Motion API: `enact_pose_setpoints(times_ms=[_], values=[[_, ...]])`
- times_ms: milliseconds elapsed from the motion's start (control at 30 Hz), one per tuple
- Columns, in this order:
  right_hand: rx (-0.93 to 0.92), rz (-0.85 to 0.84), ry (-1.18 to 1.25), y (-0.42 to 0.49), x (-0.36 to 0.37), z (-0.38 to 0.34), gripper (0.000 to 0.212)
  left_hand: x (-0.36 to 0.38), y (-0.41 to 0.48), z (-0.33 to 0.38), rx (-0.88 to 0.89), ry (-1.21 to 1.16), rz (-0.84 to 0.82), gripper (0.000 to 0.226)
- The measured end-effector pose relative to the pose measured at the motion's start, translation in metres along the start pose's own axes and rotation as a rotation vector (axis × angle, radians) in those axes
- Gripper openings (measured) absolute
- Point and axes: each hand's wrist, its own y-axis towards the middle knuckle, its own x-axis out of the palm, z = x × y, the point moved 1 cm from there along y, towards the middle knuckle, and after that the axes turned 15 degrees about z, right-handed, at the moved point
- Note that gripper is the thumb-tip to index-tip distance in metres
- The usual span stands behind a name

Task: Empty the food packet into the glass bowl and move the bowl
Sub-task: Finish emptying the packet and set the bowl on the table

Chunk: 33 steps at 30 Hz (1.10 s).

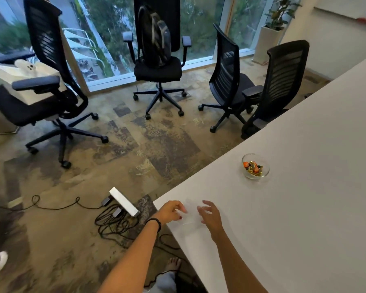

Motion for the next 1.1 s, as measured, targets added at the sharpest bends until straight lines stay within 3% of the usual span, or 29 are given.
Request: enact_pose_setpoints(times_ms=[67, 133, 467, 667, 767, 900, 1000, 1100], values=[[-0.023, 0.021, -0.036, 0.0, 0.004, 0.0, 0.016, -0.002, -0.004, -0.004, 0.017, 0.015, -0.019, 0.037], [-0.038, 0.022, -0.075, 0.0, 0.008, -0.002, 0.007, -0.004, -0.006, -0.009, 0.013, 0.008, -0.02, 0.036], [-0.005, 0.173, -0.078, 0.006, 0.01, -0.003, 0.015, -0.012, -0.011, -0.024, -0.232, -0.211, 0.234, 0.032], [0.001, 0.207, -0.05, 0.012, 0.009, -0.007, 0.01, -0.011, -0.003, -0.027, -0.165, -0.101, 0.303, 0.049], [-0.005, 0.235, -0.045, 0.018, 0.001, -0.01, 0.008, -0.014, 0.003, -0.018, -0.166, -0.014, 0.314, 0.035], [0.004, 0.34, -0.05, 0.031, -0.017, -0.012, 0.017, -0.015, 0.016, -0.002, -0.206, -0.018, 0.489, 0.013], [0.002, 0.434, -0.011, 0.045, -0.039, -0.014, 0.015, -0.003, 0.036, 0.017, -0.135, 0.006, 0.558, 0.02], [0.023, 0.514, 0.065, 0.059, -0.068, -0.017, 0.016, 0.02, 0.059, 0.05, -0.037, -0.028, 0.486, 0.028]])
